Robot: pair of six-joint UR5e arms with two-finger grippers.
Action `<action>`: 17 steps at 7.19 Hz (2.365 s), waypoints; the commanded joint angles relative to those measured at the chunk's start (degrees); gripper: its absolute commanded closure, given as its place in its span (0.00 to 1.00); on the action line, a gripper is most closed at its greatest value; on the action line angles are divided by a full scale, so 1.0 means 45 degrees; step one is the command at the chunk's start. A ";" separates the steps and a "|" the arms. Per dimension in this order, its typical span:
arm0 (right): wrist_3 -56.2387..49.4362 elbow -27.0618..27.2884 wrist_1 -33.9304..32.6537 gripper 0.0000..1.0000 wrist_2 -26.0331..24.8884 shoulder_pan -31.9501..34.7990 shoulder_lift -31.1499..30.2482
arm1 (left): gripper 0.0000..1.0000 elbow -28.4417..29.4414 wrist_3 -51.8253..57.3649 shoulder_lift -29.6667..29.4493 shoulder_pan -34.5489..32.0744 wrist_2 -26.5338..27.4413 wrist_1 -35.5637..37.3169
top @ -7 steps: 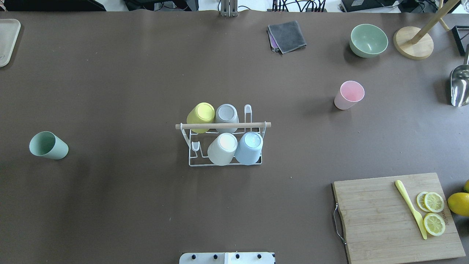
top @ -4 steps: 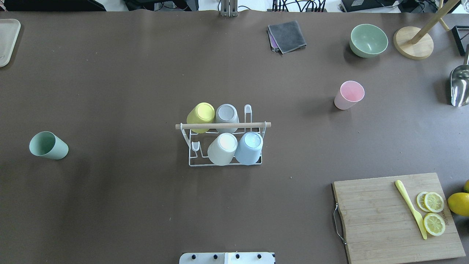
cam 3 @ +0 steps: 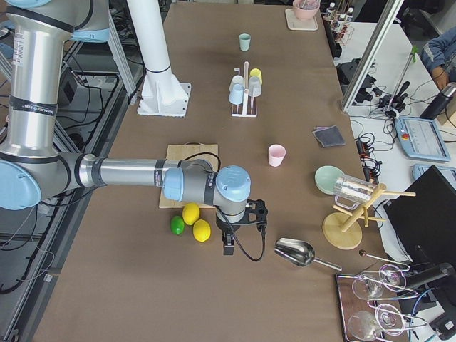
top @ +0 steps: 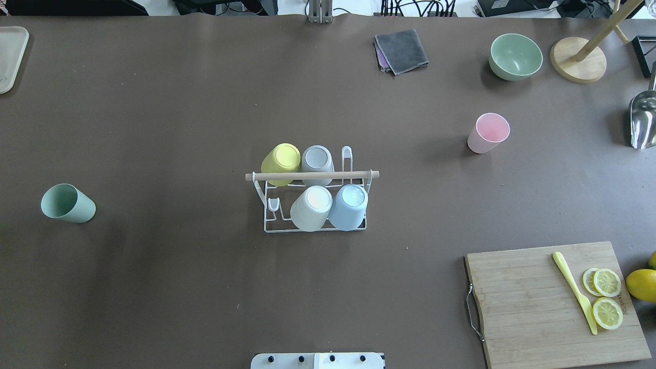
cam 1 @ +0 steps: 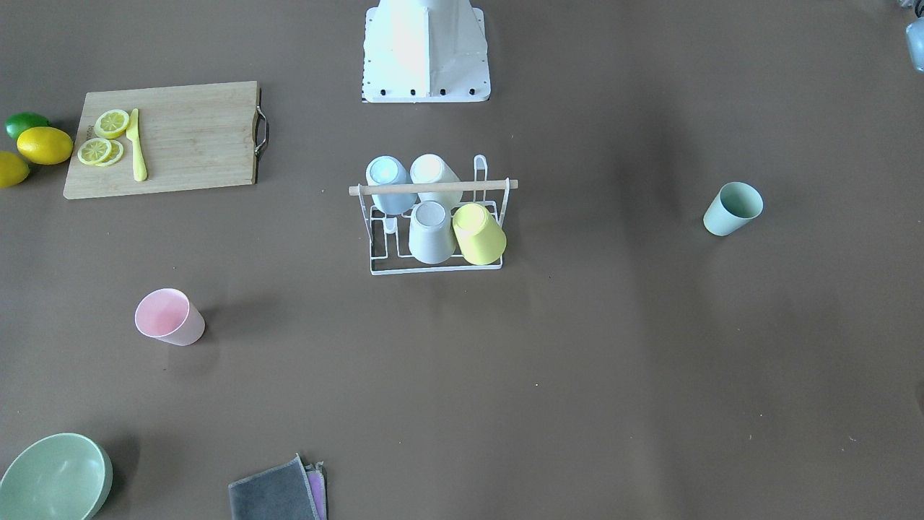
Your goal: Place cup on cup holder
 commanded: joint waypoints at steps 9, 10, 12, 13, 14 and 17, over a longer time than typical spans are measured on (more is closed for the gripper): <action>-0.0105 0.0906 -0.0543 0.00 -0.1526 -0.3040 0.2359 | 0.02 -0.0020 0.0000 0.0112 0.0000 -0.0020 0.0000; -0.0124 0.1180 -0.1552 0.00 -0.1858 -0.3646 0.2980 | 0.02 -0.0039 0.0000 0.0112 0.0000 -0.0020 0.0000; -0.0163 0.1242 -0.3895 0.00 -0.2600 -0.4816 0.4832 | 0.02 -0.0059 0.0000 0.0112 0.0000 -0.0040 0.0000; -0.0164 0.1242 -0.4583 0.00 -0.3203 -0.5327 0.5518 | 0.02 -0.0079 0.0000 0.0093 0.0000 -0.0059 -0.0019; -0.0144 0.1203 -0.4667 0.00 -0.3615 -0.6028 0.5931 | 0.02 -0.0098 -0.0019 0.0035 0.0000 -0.0330 -0.0020; -0.0105 0.0755 -0.4668 0.00 -0.3755 -0.7027 0.7006 | 0.02 0.0174 -0.0078 -0.0122 0.0019 -0.1563 -0.0020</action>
